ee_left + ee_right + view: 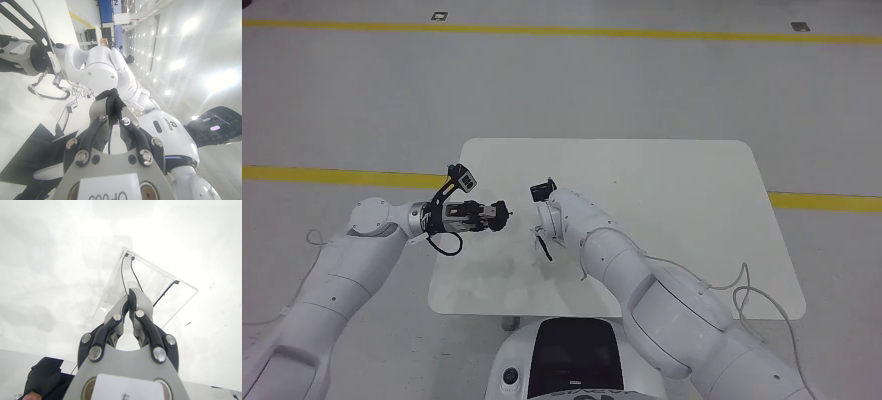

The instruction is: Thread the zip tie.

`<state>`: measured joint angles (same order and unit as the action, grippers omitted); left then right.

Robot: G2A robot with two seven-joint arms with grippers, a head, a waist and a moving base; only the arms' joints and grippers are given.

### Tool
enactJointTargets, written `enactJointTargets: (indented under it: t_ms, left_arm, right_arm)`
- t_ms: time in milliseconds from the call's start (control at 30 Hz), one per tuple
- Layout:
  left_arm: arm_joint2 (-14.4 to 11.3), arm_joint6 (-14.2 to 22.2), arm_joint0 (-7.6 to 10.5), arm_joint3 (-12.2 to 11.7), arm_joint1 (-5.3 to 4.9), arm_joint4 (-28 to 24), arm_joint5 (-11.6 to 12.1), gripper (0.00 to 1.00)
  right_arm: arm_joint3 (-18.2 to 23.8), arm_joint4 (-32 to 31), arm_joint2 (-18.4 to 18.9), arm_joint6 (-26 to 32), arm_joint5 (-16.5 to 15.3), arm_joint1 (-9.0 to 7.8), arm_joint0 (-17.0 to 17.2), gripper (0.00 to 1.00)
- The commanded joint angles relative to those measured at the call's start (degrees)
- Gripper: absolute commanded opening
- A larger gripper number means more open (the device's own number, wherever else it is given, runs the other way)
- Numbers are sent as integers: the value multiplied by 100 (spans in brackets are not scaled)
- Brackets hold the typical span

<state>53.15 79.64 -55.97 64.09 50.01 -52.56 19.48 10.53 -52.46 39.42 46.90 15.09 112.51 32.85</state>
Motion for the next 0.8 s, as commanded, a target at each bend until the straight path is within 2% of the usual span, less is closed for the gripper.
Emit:
enactJointTargets:
  t_ms: [0, 33, 67, 167, 233, 767]
  left_arm:
    - [0, 0, 0, 0, 0, 0, 0, 0]
    - [0, 0, 0, 0, 0, 0, 0, 0]
    - [0, 0, 0, 0, 0, 0, 0, 0]
    - [0, 0, 0, 0, 0, 0, 0, 0]
    - [0, 0, 0, 0, 0, 0, 0, 0]
    - [0, 0, 0, 0, 0, 0, 0, 0]
  right_arm:
    - [-1, -8, 3, -8, -38, -2, -2, 0]
    - [0, -12, 5, -9, -50, -2, -3, 2]
    - [0, -16, 6, -7, -58, -2, -3, 10]
    - [-4, -44, 1, 11, -86, 1, -4, 21]
    - [-2, -78, -9, 25, -110, 5, -10, 24]
    - [15, -461, -157, 120, -260, 59, -18, 23]
